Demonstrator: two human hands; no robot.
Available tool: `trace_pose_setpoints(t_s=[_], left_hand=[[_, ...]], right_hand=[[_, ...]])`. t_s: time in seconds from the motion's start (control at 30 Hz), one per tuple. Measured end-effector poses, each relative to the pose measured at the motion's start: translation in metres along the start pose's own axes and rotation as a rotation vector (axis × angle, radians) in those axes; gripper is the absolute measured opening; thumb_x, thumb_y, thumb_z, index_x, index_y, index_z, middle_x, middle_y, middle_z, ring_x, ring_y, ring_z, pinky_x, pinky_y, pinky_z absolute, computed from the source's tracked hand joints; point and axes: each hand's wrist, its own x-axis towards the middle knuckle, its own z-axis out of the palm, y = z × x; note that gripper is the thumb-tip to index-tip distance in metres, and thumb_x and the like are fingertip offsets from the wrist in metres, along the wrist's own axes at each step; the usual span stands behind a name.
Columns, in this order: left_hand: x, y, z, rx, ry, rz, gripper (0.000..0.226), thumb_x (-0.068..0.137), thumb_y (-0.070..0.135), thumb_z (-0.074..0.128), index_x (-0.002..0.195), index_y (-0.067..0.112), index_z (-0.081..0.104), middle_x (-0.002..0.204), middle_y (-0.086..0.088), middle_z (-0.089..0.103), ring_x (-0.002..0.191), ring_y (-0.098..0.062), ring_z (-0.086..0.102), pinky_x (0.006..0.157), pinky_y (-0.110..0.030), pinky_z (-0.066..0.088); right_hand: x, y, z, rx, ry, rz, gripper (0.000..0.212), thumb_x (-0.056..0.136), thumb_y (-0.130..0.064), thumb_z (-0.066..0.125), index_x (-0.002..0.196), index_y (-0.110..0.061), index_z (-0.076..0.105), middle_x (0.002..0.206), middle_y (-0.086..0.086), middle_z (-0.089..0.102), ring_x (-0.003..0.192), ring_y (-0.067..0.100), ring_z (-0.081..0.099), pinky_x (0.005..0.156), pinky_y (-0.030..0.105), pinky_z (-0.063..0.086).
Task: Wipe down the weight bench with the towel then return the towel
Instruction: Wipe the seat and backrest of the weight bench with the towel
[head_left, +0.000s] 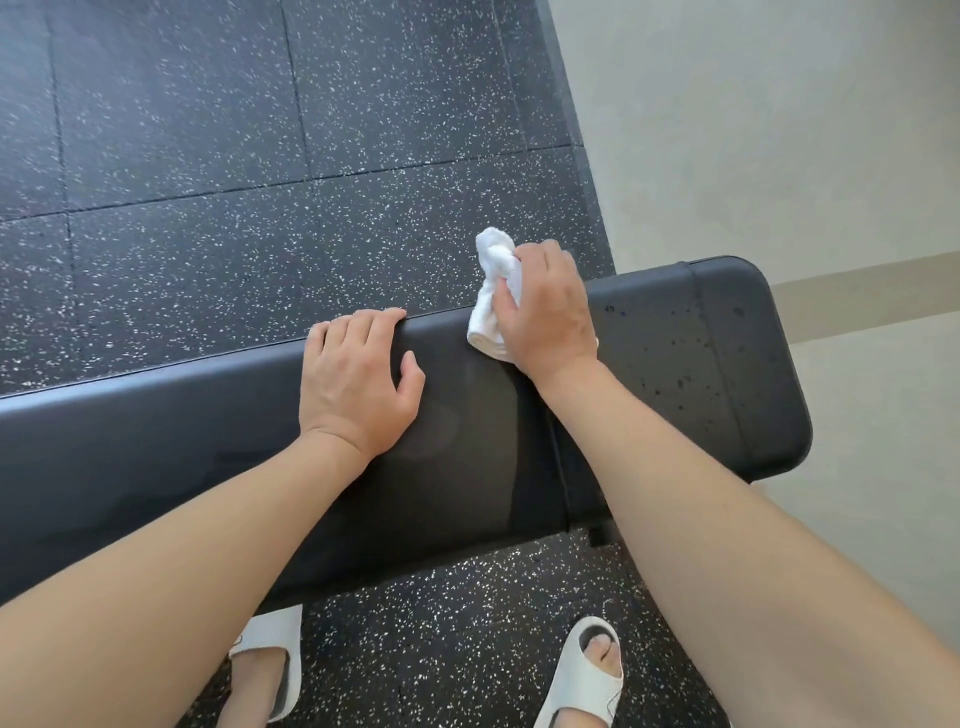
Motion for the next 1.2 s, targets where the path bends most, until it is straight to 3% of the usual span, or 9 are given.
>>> trace_pose_setpoints(t_s=[0.1,0.27,0.4,0.57,0.67,0.8,0.97,1.2], left_hand=[[-0.001,0.001,-0.001,0.008,0.012,0.004,0.05,0.093,0.04,0.046,0.135,0.017,0.058,0.125,-0.005,0.065,0.114,-0.031,0.057,0.11,-0.047,0.037],[-0.001,0.002,-0.001,0.003,0.023,0.011,0.049,0.093,0.038,0.046,0.135,0.017,0.057,0.124,-0.005,0.065,0.114,-0.031,0.056,0.11,-0.046,0.035],[-0.001,0.001,-0.001,-0.012,0.03,0.013,0.049,0.093,0.038,0.047,0.135,0.016,0.058,0.124,-0.006,0.065,0.113,-0.032,0.056,0.11,-0.047,0.035],[-0.001,-0.001,0.0,-0.021,0.021,0.008,0.051,0.093,0.04,0.047,0.136,0.016,0.058,0.126,-0.006,0.064,0.116,-0.03,0.056,0.113,-0.048,0.036],[-0.001,-0.002,0.001,-0.027,0.027,0.01,0.051,0.092,0.04,0.048,0.136,0.016,0.059,0.125,-0.005,0.064,0.116,-0.03,0.056,0.113,-0.048,0.036],[0.0,-0.003,0.001,-0.042,0.032,0.01,0.051,0.092,0.039,0.05,0.135,0.015,0.06,0.125,-0.005,0.065,0.116,-0.03,0.056,0.113,-0.05,0.036],[0.0,-0.003,0.0,-0.041,0.016,0.024,0.051,0.092,0.039,0.051,0.135,0.014,0.06,0.125,-0.006,0.064,0.114,-0.031,0.057,0.11,-0.048,0.038],[0.0,-0.001,-0.003,0.0,0.004,0.024,0.05,0.093,0.04,0.047,0.135,0.016,0.059,0.123,-0.005,0.065,0.111,-0.031,0.057,0.107,-0.046,0.038]], right_hand=[[0.004,-0.002,0.002,-0.009,0.004,-0.01,0.033,0.09,-0.032,0.044,0.094,-0.003,0.06,0.094,0.017,0.059,0.082,0.037,0.055,0.072,0.049,0.051],[-0.08,-0.023,-0.018,0.072,-0.007,0.021,0.02,0.094,-0.021,0.059,0.106,-0.005,0.061,0.1,0.011,0.056,0.086,0.029,0.05,0.078,0.043,0.048],[-0.167,-0.004,-0.049,0.128,-0.224,-0.255,0.017,0.096,-0.014,0.064,0.111,-0.006,0.061,0.102,0.009,0.057,0.084,0.027,0.051,0.076,0.043,0.05],[-0.146,0.035,-0.064,0.091,-0.339,-0.418,0.027,0.093,-0.014,0.062,0.118,-0.008,0.055,0.103,0.009,0.057,0.085,0.028,0.052,0.082,0.041,0.05],[-0.121,0.034,-0.053,0.109,-0.274,-0.337,0.026,0.093,-0.016,0.061,0.117,-0.01,0.053,0.103,0.01,0.056,0.086,0.031,0.052,0.078,0.046,0.051],[-0.065,0.002,-0.017,0.07,-0.035,-0.066,0.025,0.093,-0.019,0.06,0.112,-0.003,0.057,0.103,0.016,0.056,0.089,0.033,0.051,0.079,0.043,0.046],[-0.001,-0.04,0.024,0.036,-0.017,-0.017,0.024,0.093,-0.023,0.051,0.102,-0.002,0.06,0.101,0.017,0.058,0.087,0.035,0.053,0.079,0.047,0.048],[0.001,-0.04,0.027,0.036,-0.001,-0.035,0.029,0.093,-0.029,0.046,0.097,-0.003,0.06,0.099,0.017,0.059,0.085,0.035,0.056,0.076,0.047,0.05]])
